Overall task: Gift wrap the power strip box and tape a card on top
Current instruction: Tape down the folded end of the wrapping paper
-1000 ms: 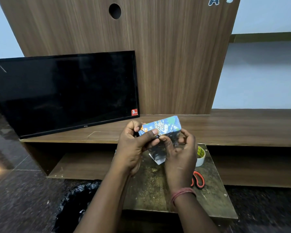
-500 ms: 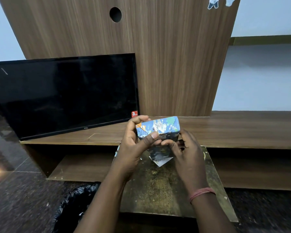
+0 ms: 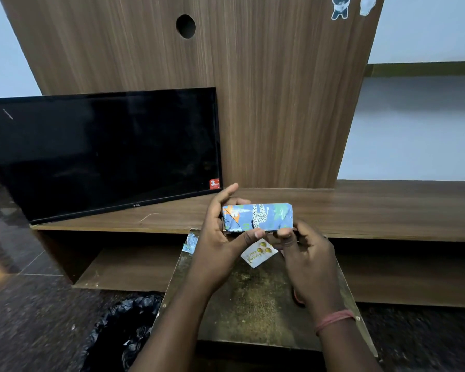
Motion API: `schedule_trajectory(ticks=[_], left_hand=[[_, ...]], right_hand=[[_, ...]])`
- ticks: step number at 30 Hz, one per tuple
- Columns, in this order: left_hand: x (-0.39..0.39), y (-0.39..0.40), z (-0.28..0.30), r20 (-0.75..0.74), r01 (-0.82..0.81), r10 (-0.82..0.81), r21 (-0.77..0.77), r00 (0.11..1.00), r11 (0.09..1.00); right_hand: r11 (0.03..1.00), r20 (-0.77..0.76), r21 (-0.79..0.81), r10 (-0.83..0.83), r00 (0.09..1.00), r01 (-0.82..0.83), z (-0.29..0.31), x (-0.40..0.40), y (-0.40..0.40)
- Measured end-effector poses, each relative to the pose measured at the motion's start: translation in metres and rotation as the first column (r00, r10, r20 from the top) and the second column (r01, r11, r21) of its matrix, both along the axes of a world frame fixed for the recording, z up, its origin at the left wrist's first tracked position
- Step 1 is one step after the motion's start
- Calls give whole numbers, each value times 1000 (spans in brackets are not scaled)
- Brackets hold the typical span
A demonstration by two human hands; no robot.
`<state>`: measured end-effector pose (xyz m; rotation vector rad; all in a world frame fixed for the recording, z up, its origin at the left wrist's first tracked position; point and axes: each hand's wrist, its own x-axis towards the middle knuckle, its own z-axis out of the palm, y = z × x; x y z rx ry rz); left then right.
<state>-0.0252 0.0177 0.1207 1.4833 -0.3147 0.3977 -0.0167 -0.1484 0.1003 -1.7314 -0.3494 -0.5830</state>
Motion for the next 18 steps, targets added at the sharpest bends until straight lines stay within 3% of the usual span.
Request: schedule_trajectory(ticks=[3, 8, 14, 18], left_hand=[[-1, 2, -6, -29, 14, -12, 76, 1000, 997], [-1, -1, -21, -112, 20, -12, 71, 994, 997], [-3, 8, -35, -129, 9, -6, 22, 992, 1000], [-11, 10, -40, -250, 25, -29, -18, 968, 1000]], right_hand=[[983, -68, 183, 23, 997, -10, -4, -1, 1], [971, -113, 237, -14, 993, 41, -1, -10, 5], [957, -196, 284, 114, 974, -55, -15, -11, 6], [928, -185, 354, 191, 964, -116, -20, -12, 9]])
